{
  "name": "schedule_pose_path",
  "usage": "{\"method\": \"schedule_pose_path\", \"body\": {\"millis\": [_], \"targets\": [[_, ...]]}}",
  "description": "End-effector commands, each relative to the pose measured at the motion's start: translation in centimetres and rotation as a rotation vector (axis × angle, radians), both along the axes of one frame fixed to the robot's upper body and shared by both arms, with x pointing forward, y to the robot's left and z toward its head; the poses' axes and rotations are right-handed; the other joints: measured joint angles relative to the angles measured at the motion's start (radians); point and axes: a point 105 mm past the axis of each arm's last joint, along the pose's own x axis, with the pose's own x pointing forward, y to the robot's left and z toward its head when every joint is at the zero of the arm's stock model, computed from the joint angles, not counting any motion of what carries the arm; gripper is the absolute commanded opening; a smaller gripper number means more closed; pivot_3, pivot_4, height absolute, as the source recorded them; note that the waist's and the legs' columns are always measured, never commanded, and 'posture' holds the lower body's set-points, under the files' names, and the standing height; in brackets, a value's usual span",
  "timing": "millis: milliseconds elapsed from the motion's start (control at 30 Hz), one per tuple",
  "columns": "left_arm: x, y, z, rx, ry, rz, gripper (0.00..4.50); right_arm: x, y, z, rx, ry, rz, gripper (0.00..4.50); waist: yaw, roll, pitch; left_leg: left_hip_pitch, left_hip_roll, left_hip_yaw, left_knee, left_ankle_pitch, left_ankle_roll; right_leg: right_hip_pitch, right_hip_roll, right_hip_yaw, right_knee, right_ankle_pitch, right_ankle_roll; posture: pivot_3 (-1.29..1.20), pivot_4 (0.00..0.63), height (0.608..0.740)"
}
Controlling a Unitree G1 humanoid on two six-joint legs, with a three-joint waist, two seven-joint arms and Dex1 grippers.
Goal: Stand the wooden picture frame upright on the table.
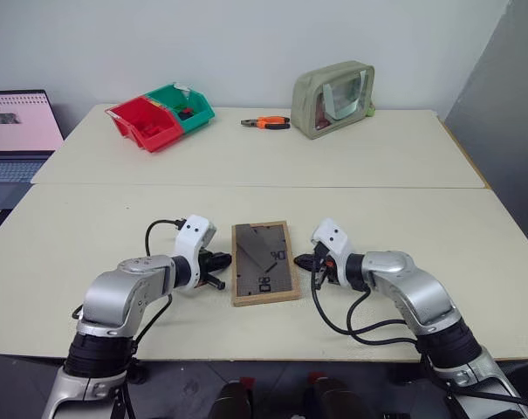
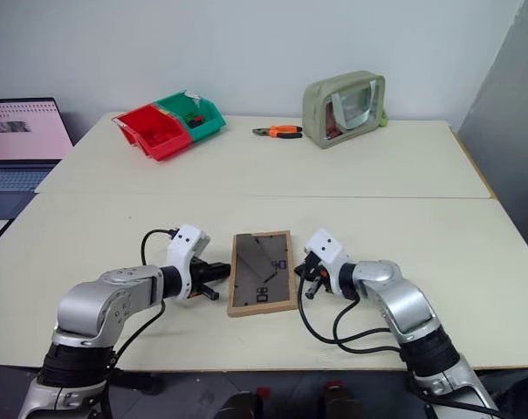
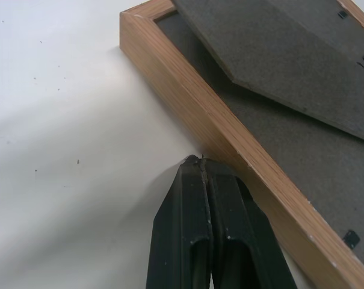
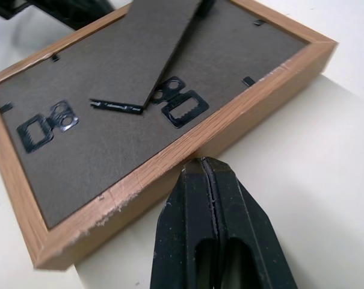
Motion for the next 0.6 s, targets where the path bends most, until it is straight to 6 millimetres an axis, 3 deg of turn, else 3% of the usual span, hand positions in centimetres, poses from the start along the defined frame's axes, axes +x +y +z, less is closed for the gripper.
{"method": "schedule_pose_path", "body": {"millis": [33, 333, 600], "targets": [[0.1, -0.1, -0.6, 0.027, 0.012, -0.005, 0.01, -1.0, 1.4, 0.9, 0.038, -0.014, 0.074, 0.00, 0.000, 0.000, 0.000, 0.000, 0.000, 0.000, 0.000, 0.000, 0.000, 0.000, 0.000, 0.000, 0.000, 0.000, 0.000, 0.00, 0.150, 0.740], [0.7, 0.0, -0.5, 0.041, -0.001, -0.005, 0.01, -0.5, 1.3, 0.9, 0.026, -0.043, 0.039, 0.00, 0.000, 0.000, 0.000, 0.000, 0.000, 0.000, 0.000, 0.000, 0.000, 0.000, 0.000, 0.000, 0.000, 0.000, 0.000, 0.00, 0.150, 0.740], [-1.1, 2.8, 0.0, 0.098, -0.016, -0.042, 0.01, 1.8, -2.1, 1.0, -0.050, -0.145, -0.110, 0.00, -0.010, 0.000, 0.000, 0.000, 0.001, 0.001, -0.001, 0.000, 0.000, -0.001, 0.000, 0.001, -0.001, 0.000, 0.000, 0.00, 0.150, 0.740]]}}
